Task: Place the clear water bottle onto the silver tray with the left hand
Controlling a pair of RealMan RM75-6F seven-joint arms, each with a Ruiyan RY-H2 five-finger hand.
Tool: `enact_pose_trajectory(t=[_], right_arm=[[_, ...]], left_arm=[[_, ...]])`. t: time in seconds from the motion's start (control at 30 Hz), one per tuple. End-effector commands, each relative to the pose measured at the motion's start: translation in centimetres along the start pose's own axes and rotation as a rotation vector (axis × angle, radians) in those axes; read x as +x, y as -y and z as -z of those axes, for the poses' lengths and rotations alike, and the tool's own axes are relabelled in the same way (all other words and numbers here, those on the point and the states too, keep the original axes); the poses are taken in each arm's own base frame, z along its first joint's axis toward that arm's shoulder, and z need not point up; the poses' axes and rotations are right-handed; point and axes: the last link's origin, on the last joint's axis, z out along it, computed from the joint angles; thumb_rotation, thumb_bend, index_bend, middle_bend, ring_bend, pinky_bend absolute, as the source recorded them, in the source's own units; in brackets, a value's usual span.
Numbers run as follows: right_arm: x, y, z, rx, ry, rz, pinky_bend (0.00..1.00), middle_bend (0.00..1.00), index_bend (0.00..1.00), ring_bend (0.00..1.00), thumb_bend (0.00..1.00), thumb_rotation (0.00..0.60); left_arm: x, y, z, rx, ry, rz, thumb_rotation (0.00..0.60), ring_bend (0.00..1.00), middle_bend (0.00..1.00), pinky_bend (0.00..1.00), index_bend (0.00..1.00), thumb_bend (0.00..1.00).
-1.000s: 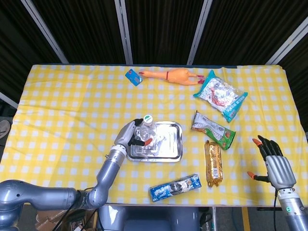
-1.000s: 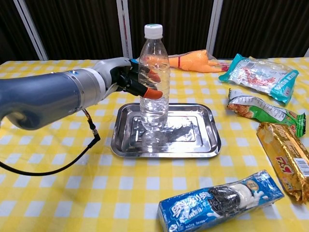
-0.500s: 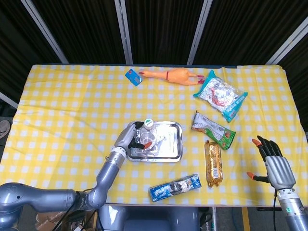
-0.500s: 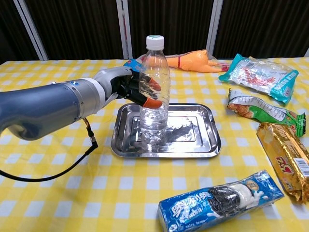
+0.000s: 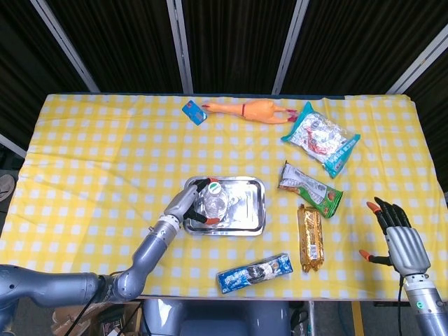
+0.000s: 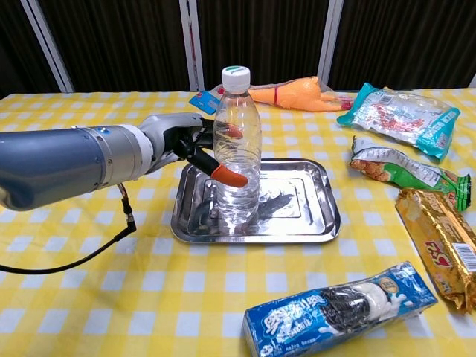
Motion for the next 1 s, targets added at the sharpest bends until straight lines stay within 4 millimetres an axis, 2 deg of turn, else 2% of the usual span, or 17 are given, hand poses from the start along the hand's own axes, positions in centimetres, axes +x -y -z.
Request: enact_pose_trajectory(t=[0.03, 0.17, 0.27, 0.37, 0.5, 0.53, 0.63, 0.77, 0.9, 1.0], right_arm=[[0.0, 0.1, 0.0, 0.002, 0.003, -0.004, 0.00, 0.00, 0.11, 0.04, 0.05, 0.600], [0.0, 0.1, 0.1, 0.005, 0.002, -0.004, 0.00, 0.00, 0.11, 0.04, 0.05, 0.600], [0.2, 0.0, 0.1, 0.001, -0.005, -0.005, 0.00, 0.00, 0.11, 0.04, 0.05, 0.600], [0.3, 0.0, 0.3, 0.001, -0.011, -0.009, 0.00, 0.00, 0.11, 0.04, 0.05, 0.600], [0.5, 0.1, 0.5, 0.007, -0.016, -0.011, 0.00, 0.00, 0.11, 0.04, 0.05, 0.600], [0.5, 0.2, 0.6, 0.011, -0.017, -0.011, 0.00, 0.00, 0.11, 0.04, 0.05, 0.600], [0.4, 0.5, 0.6, 0.019, -0.020, -0.003, 0.00, 0.00, 0.11, 0.04, 0.05, 0.600], [0.4, 0.4, 0.4, 0.020, -0.037, 0.025, 0.00, 0.00, 0.11, 0.04, 0.05, 0.600], [0.2, 0.3, 0.1, 0.015, -0.058, 0.049, 0.00, 0.00, 0.11, 0.04, 0.05, 0.600], [0.1, 0.3, 0.0, 0.021, -0.069, 0.060, 0.00, 0.00, 0.11, 0.04, 0.05, 0.600]], left_arm=[[0.6, 0.1, 0.5, -0.013, -0.005, -0.012, 0.600, 0.00, 0.06, 0.05, 0.08, 0.17], [1.5, 0.2, 1.3, -0.022, -0.005, -0.005, 0.600, 0.00, 0.04, 0.05, 0.02, 0.16], [2.8, 0.8, 3.6, -0.029, -0.002, -0.047, 0.600, 0.00, 0.04, 0.05, 0.02, 0.15], [5.5, 3.0, 7.6, -0.004, -0.054, -0.177, 0.600, 0.00, 0.05, 0.05, 0.05, 0.15], [9.3, 7.1, 13.0, 0.096, -0.192, -0.305, 0.600, 0.00, 0.09, 0.05, 0.08, 0.19], [10.7, 8.8, 14.8, 0.135, -0.252, -0.331, 0.600, 0.00, 0.10, 0.05, 0.09, 0.20], [12.8, 12.1, 18.4, 0.178, -0.351, -0.358, 0.600, 0.00, 0.11, 0.05, 0.12, 0.22], [14.6, 15.7, 21.4, 0.207, -0.460, -0.465, 0.600, 0.00, 0.11, 0.05, 0.13, 0.26], [14.9, 18.0, 23.1, 0.245, -0.569, -0.573, 0.600, 0.00, 0.11, 0.05, 0.14, 0.26], [14.7, 19.3, 23.6, 0.280, -0.577, -0.668, 0.600, 0.00, 0.10, 0.05, 0.14, 0.26]])
